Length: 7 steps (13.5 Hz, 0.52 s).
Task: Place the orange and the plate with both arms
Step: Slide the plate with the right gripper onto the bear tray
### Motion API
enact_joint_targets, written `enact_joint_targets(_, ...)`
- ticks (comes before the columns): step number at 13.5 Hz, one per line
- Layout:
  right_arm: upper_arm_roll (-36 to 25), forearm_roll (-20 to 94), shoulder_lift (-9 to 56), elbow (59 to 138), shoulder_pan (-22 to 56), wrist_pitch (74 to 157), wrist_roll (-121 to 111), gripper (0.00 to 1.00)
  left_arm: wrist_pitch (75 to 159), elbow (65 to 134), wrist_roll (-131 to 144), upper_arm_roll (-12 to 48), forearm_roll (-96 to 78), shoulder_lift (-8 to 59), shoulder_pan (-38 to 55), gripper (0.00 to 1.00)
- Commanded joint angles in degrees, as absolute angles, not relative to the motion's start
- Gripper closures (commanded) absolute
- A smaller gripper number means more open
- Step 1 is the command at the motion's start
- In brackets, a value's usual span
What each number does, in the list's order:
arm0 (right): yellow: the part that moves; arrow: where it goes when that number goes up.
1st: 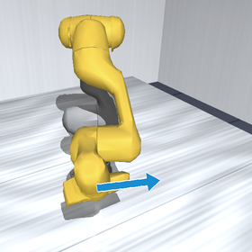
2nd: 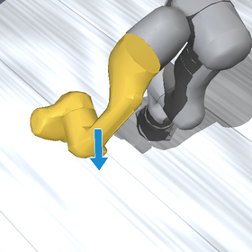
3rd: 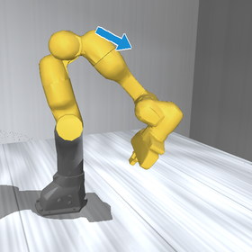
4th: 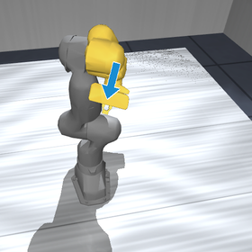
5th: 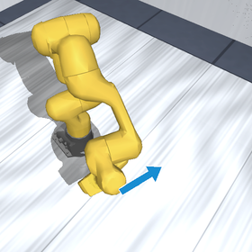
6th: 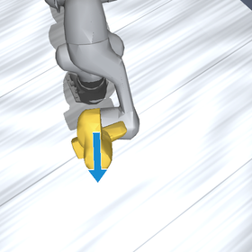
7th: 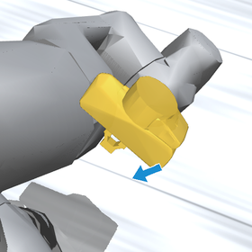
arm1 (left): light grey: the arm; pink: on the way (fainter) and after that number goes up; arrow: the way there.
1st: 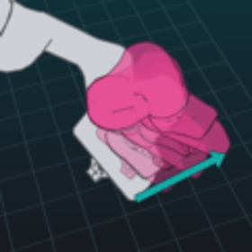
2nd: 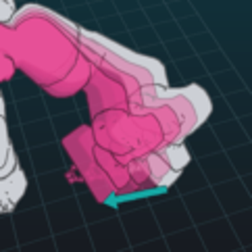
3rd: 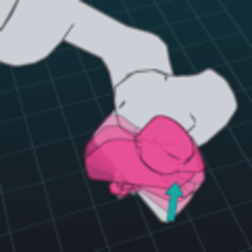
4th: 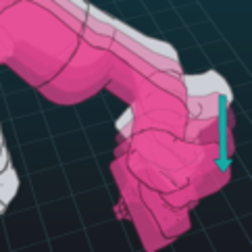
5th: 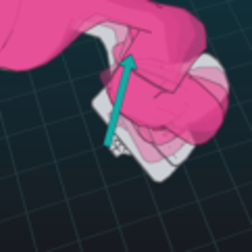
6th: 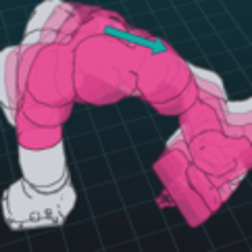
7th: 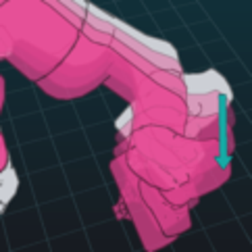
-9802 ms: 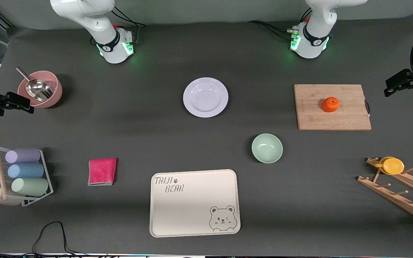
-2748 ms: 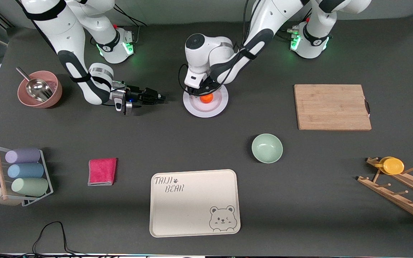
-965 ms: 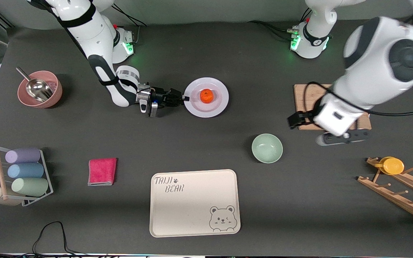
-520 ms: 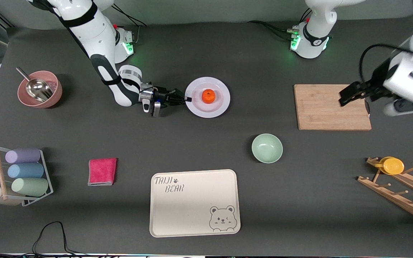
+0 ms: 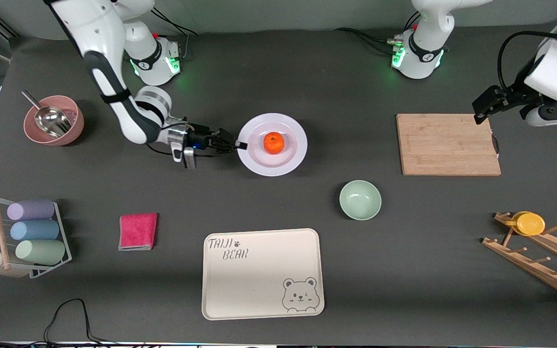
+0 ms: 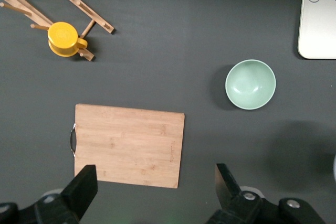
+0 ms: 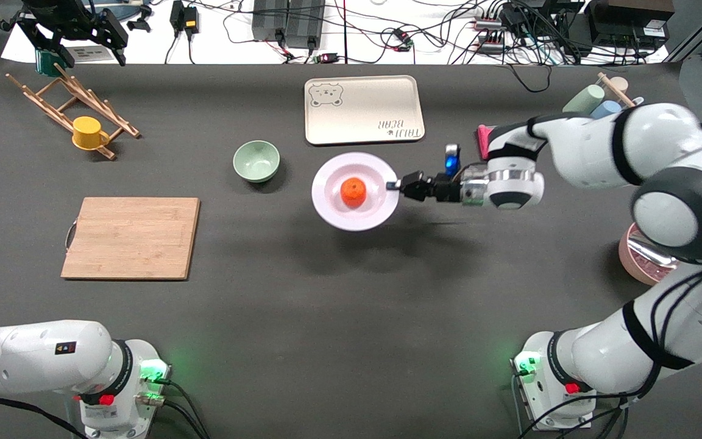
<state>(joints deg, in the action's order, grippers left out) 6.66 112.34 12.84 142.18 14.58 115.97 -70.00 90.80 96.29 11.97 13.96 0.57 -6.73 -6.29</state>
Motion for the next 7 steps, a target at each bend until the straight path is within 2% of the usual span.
enact_joint_targets(1, 6.94, 108.81, 8.26, 141.95, 12.39, 115.66, -64.51, 1.0, 91.23, 96.94, 10.46, 13.54, 1.58, -7.82, -6.24, 0.0)
enact_joint_targets(3, 6.42, 108.63, 13.06, 135.65, 12.39, 115.66, -63.99, 1.0, 90.88, 96.94, 8.54, 10.73, 1.32, -7.82, -6.15, 0.0)
enact_joint_targets(5, 5.02, 108.54, 21.93, 125.3, 12.48, 115.66, -62.94, 1.0, 91.05, 97.03, 8.61, 10.81, 0.97, -7.47, -6.15, 0.0)
enact_joint_targets(6, 4.75, 107.59, 26.15, 119.5, 12.57, 115.84, -60.67, 1.0, 91.32, 97.03, 8.53, 10.72, 0.71, -6.95, -6.15, 0.0)
enact_joint_targets(7, 2.48, 100.97, 33.59, 107.7, 12.74, 115.93, -54.99, 1.0, 90.1, 97.03, 7.92, 10.64, 0.7, -6.68, -6.15, 0.0)
